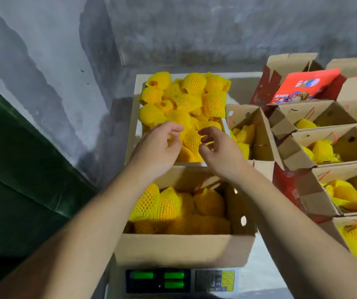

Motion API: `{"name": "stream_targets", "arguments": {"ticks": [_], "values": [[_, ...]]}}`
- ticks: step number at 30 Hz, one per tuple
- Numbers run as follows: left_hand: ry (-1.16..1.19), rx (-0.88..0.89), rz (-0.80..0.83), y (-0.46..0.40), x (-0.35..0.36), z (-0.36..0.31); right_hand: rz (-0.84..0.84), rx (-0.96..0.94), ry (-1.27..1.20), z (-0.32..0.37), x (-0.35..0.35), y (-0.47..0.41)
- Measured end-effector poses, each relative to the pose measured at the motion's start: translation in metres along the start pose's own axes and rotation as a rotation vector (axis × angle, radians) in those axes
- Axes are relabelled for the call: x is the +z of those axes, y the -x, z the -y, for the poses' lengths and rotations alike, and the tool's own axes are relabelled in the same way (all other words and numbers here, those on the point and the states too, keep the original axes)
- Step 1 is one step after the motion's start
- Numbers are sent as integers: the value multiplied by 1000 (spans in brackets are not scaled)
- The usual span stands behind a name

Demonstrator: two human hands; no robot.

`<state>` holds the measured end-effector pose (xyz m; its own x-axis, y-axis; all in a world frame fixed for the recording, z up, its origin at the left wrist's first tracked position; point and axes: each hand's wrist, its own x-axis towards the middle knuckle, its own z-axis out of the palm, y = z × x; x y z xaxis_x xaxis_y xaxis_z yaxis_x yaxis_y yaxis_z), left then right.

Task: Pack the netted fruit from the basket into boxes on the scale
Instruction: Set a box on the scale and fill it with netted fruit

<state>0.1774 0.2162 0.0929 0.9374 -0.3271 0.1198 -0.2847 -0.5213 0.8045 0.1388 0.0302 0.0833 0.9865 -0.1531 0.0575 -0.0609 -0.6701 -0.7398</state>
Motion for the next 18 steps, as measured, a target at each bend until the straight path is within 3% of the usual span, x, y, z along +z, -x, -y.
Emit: {"name": "stream_targets", "arguments": {"ticks": [2,4,7,12,18], "values": [[-291,-14,62,-44,9,10,127,96,151,-15,4,-42],[-581,-94,229,-75,15,19,274,195,282,-29,14,-74],[-786,-218,437,-96,23,35,417,253,406,-48,36,-96],[-903,-246,274,-105,32,42,353,223,595,-59,55,-108],[-1070,-153,209,-104,49,35,286,95,669,-65,56,-105]]}}
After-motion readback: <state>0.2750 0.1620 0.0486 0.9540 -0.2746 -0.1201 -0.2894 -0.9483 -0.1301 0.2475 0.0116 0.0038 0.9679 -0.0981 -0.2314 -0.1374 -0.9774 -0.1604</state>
